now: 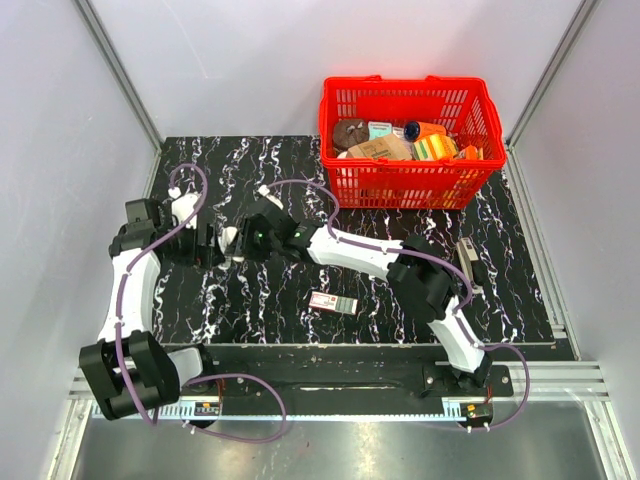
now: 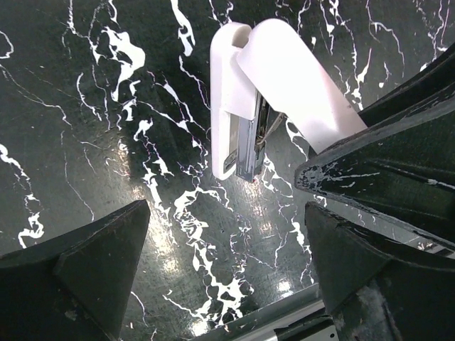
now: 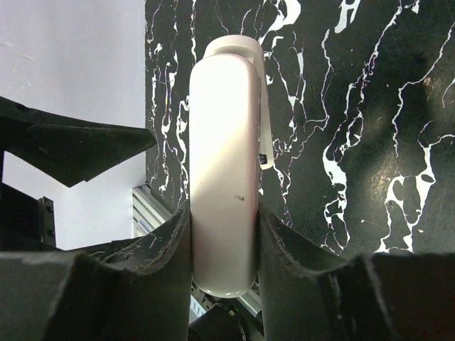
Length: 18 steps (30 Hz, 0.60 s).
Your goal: Unload the staples from the stapler
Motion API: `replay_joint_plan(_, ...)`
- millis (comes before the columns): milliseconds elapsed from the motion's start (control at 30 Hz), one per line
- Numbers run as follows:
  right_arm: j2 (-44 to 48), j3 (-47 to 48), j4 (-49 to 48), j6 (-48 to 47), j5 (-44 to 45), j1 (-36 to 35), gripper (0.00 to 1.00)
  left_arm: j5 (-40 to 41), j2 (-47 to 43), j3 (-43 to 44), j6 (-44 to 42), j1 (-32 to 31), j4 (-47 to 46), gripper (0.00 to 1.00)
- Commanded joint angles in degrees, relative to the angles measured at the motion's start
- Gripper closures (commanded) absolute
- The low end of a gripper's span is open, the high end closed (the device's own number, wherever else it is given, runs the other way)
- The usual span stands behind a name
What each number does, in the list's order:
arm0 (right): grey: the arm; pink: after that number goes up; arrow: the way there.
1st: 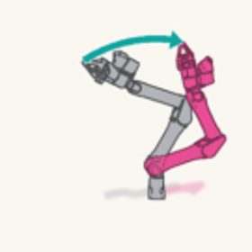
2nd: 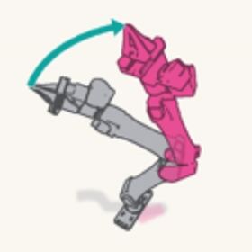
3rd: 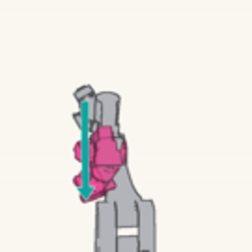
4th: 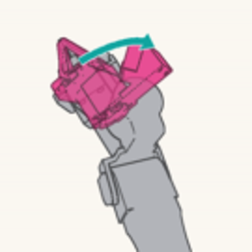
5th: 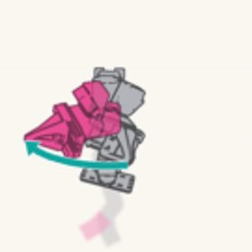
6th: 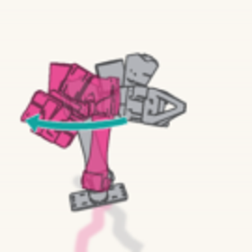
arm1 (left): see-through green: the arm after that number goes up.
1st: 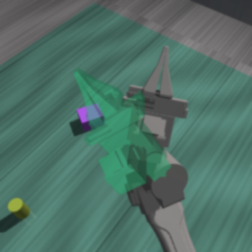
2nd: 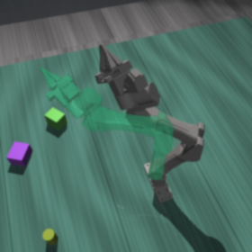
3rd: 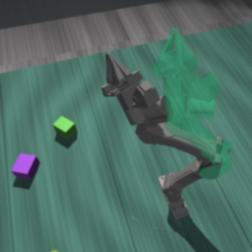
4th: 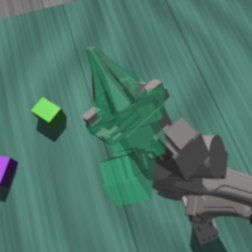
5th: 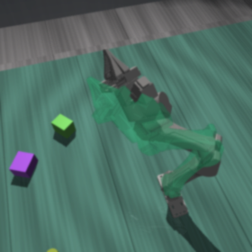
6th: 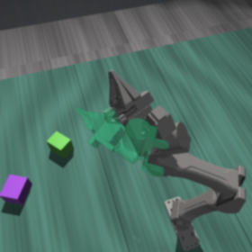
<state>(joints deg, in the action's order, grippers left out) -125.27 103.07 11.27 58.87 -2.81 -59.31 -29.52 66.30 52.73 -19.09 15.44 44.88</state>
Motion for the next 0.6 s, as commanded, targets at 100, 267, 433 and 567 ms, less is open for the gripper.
replay_joint_plan(100,6.1,-1.7,-5.8,1.1,-0.9,0.0,1.00,-4.3,1.7,-1.0,-7.0,0.2,-0.2,0.10)
replay_joint_plan(267,8.9,-4.6,-7.0,0.9,-0.7,1.2,1.00,-4.9,2.5,-1.2,-13.7,0.2,2.4,0.10)
replay_joint_plan(433,11.6,-6.9,-8.5,1.2,-1.6,2.3,1.00,-4.5,4.0,-1.3,-17.9,0.2,2.7,0.13)
replay_joint_plan(567,12.9,-9.5,-10.6,2.7,-3.2,2.4,1.00,-5.8,5.9,-1.0,-17.6,0.2,1.4,0.18)
